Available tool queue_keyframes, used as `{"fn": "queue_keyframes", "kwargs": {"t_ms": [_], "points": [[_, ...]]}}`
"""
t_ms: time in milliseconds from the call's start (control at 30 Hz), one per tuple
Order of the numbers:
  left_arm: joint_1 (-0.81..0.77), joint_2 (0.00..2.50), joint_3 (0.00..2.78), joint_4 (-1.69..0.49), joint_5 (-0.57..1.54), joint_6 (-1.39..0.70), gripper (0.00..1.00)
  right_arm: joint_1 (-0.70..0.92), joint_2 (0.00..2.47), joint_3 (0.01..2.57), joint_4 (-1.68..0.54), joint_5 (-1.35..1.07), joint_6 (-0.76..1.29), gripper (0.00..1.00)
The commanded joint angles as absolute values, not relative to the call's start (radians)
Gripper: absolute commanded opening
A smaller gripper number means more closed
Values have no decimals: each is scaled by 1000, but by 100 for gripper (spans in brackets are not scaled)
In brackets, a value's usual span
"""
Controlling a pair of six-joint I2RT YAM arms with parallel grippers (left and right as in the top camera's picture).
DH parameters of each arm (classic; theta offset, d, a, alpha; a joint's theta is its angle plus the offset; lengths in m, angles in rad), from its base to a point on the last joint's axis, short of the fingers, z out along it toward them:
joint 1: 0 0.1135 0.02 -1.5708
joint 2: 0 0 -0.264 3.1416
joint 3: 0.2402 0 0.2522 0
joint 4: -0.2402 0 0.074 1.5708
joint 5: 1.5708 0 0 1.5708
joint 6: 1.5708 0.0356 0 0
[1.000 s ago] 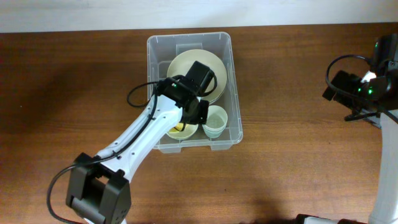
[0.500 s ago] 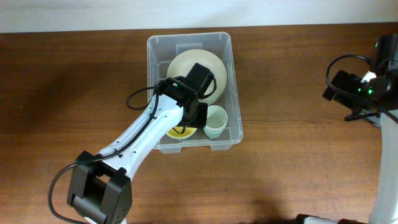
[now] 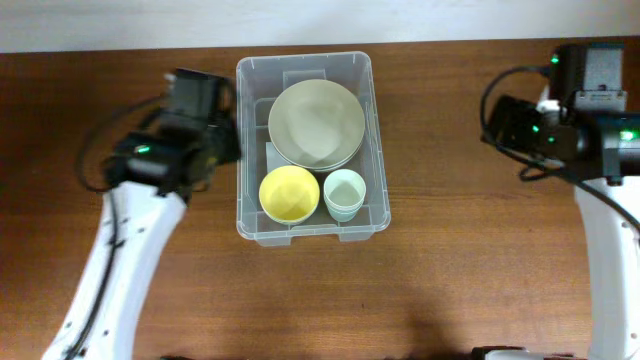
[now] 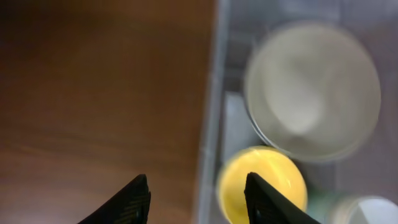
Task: Pack container
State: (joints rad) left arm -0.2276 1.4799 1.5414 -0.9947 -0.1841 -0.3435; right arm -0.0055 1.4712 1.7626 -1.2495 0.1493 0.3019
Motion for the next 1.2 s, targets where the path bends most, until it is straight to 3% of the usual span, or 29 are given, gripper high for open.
{"fn": "queue_keyframes", "kwargs": {"t_ms": [0,167,200,233,267,667,1167], "points": [[-136,1494,1546,-975,-131,-182,51,47,1484,1754,-1158,172,284,99],[7,1549,1538,-867,-96,-170,52,81,1546,1754,-1000,166,265,99],[26,1568,1538,-838,-72,-150,56,85,1564,1754,-975,166,262,99],[41,1587,1538,-814,-61,-142,84,86,1584,1754,-951,165,262,99],[52,1606,1538,-798,-60,-143,100,87,1607,1754,-927,165,262,99],[75,1731,1538,-767,-59,-143,100,72,1720,1754,-858,218,221,99],[82,1517,1538,-884,-54,-121,100,72,1604,1752,-1008,218,263,99]]}}
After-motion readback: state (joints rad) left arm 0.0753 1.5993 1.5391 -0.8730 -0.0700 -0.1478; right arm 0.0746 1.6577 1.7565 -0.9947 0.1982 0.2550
